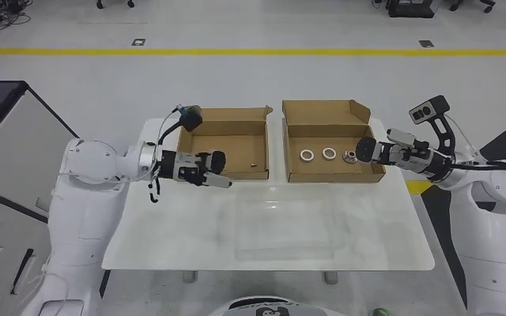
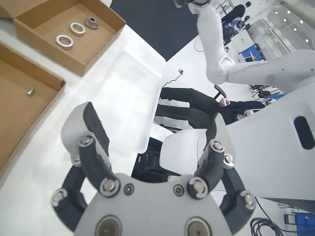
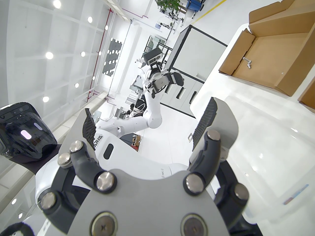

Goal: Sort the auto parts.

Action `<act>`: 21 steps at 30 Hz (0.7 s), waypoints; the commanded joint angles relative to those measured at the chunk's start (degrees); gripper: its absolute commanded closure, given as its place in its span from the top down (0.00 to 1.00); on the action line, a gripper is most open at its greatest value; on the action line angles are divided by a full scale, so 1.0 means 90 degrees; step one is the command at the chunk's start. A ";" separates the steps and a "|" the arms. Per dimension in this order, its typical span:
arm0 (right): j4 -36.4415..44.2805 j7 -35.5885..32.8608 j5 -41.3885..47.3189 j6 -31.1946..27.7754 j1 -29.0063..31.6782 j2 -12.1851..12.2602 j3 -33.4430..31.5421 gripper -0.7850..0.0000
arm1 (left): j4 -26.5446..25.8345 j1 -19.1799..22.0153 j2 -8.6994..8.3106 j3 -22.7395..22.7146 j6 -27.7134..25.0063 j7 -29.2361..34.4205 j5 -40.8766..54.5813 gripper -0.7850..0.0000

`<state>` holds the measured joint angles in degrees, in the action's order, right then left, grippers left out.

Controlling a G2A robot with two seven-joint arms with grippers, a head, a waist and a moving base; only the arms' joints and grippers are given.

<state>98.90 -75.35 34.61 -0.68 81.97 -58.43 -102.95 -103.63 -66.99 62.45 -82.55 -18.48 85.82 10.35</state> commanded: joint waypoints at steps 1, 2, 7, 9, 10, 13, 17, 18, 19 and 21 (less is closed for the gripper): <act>0.0000 0.0000 0.0000 0.0000 0.0000 0.0000 0.0000 1.00 | -0.0137 -0.0115 -0.0100 -0.0144 -0.0052 -0.0053 0.0202 1.00; 0.0000 0.0000 0.0000 0.0000 0.0000 0.0000 0.0000 1.00 | -0.0195 -0.0153 -0.0142 -0.0181 -0.0062 -0.0063 0.0257 1.00; 0.0000 0.0000 0.0000 0.0000 0.0000 0.0000 0.0000 1.00 | -0.0218 -0.0185 -0.0184 -0.0216 -0.0072 -0.0074 0.0307 1.00; 0.0000 0.0000 0.0000 0.0000 0.0000 0.0000 0.0000 1.00 | -0.0215 -0.0182 -0.0182 -0.0212 -0.0071 -0.0073 0.0303 1.00; 0.0000 0.0000 0.0000 0.0000 0.0000 0.0000 0.0000 1.00 | -0.0214 -0.0181 -0.0181 -0.0212 -0.0071 -0.0073 0.0302 1.00; 0.0000 0.0000 0.0000 0.0000 0.0000 0.0000 0.0000 1.00 | -0.0214 -0.0181 -0.0180 -0.0211 -0.0071 -0.0072 0.0301 1.00; 0.0000 0.0000 0.0000 0.0000 0.0000 0.0000 0.0000 1.00 | -0.0214 -0.0181 -0.0180 -0.0211 -0.0070 -0.0072 0.0301 1.00; 0.0000 0.0000 0.0000 0.0000 0.0000 0.0000 0.0000 1.00 | -0.0214 -0.0181 -0.0180 -0.0211 -0.0070 -0.0072 0.0301 1.00; 0.0000 0.0000 0.0000 0.0000 0.0000 0.0000 0.0000 1.00 | -0.0214 -0.0181 -0.0180 -0.0211 -0.0070 -0.0072 0.0301 1.00; 0.0000 0.0000 0.0000 0.0000 0.0000 0.0000 0.0000 1.00 | -0.0214 -0.0181 -0.0180 -0.0211 -0.0070 -0.0072 0.0301 1.00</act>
<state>98.90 -75.35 34.61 -0.68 81.97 -58.43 -102.95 -105.55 -68.62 60.83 -84.45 -19.11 85.18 13.06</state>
